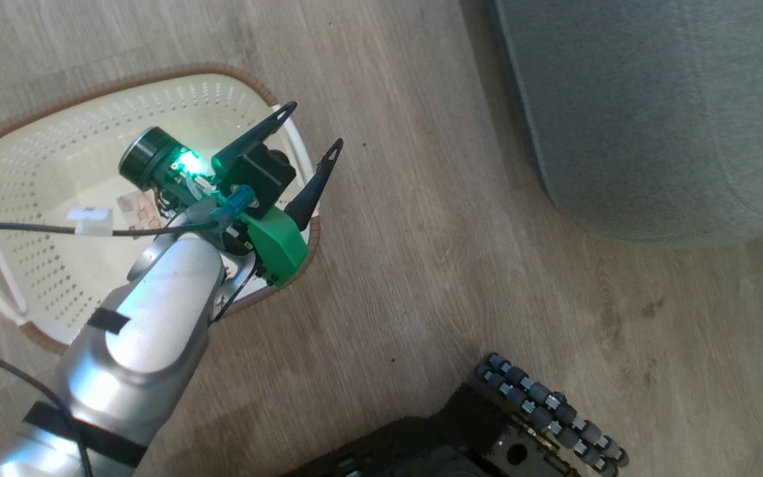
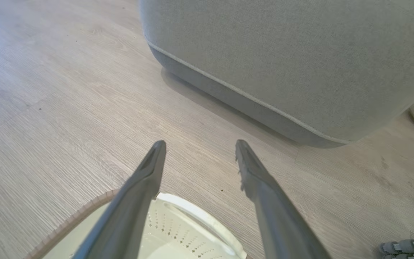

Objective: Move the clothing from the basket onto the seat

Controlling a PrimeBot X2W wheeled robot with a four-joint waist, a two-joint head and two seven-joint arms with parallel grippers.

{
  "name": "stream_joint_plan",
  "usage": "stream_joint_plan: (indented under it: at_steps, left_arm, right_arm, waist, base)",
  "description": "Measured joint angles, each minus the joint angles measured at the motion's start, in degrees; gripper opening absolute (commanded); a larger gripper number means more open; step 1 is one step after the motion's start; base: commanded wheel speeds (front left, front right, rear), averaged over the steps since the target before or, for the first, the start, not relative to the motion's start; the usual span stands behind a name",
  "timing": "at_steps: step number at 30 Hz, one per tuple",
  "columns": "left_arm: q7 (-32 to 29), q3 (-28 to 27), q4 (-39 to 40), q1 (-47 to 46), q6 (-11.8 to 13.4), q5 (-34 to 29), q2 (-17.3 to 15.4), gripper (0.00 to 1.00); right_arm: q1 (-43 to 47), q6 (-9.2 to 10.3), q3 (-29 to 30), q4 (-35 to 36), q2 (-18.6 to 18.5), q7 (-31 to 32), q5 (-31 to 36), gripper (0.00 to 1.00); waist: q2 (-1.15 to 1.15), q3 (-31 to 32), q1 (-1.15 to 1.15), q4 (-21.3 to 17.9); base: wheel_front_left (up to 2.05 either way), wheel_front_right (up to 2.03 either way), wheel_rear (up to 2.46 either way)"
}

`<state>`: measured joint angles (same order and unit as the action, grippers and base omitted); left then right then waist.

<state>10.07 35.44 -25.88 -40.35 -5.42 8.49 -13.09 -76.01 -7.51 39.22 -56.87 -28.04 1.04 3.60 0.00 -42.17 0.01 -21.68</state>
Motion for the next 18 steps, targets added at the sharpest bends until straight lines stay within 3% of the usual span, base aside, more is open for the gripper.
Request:
stream_joint_plan:
  at_steps: [8,9,11,12,13,14,18]
  left_arm:
    - [0.1,0.2,-0.2,0.0,0.1,0.6,-0.2,1.0]
    - [0.1,0.2,-0.3,0.0,0.1,0.6,-0.2,1.0]
    - [0.1,0.3,-0.5,0.0,0.1,0.6,-0.2,1.0]
    - [0.2,0.4,-0.7,0.0,0.1,0.7,-0.2,1.0]
    - [0.2,0.4,-0.9,0.0,0.1,1.0,-0.2,1.0]
    - [0.2,0.5,-1.1,0.0,0.1,1.2,-0.1,1.0]
    - [0.9,1.0,-2.0,0.1,0.4,1.6,0.2,1.0]
  right_arm:
    - [0.6,0.0,12.1,-4.8,3.8,-1.7,0.2,0.0]
    - [0.9,0.0,12.9,-5.3,3.8,-1.9,0.2,0.04]
    - [2.0,0.0,14.4,-6.1,4.2,-2.4,0.2,0.24]
    - [2.6,0.0,14.6,-6.7,4.4,-2.6,0.2,0.24]
    - [3.2,0.0,14.9,-7.2,4.7,-3.2,-0.3,0.45]
    - [3.9,0.0,14.9,-7.7,5.0,-3.8,-0.5,1.0]
    - [6.1,0.0,13.0,-8.9,6.1,-7.2,-1.4,1.0]
  waist:
    - [0.0,-0.7,0.0,1.8]
    - [0.0,-0.6,0.0,1.9]
    - [0.0,-0.3,-0.01,2.1]
    - [0.0,-0.2,-0.01,2.2]
    - [0.0,-0.1,-0.01,2.2]
    - [0.0,0.1,-0.01,2.2]
    - [0.0,1.2,-0.01,2.2]
  base:
    - [0.0,0.0,0.0]
    - [0.0,0.0,0.0]
    - [0.0,0.0,0.0]
    - [0.0,0.0,0.0]
    - [0.0,0.0,0.0]
    - [0.0,0.0,0.0]
    - [0.0,0.0,0.0]
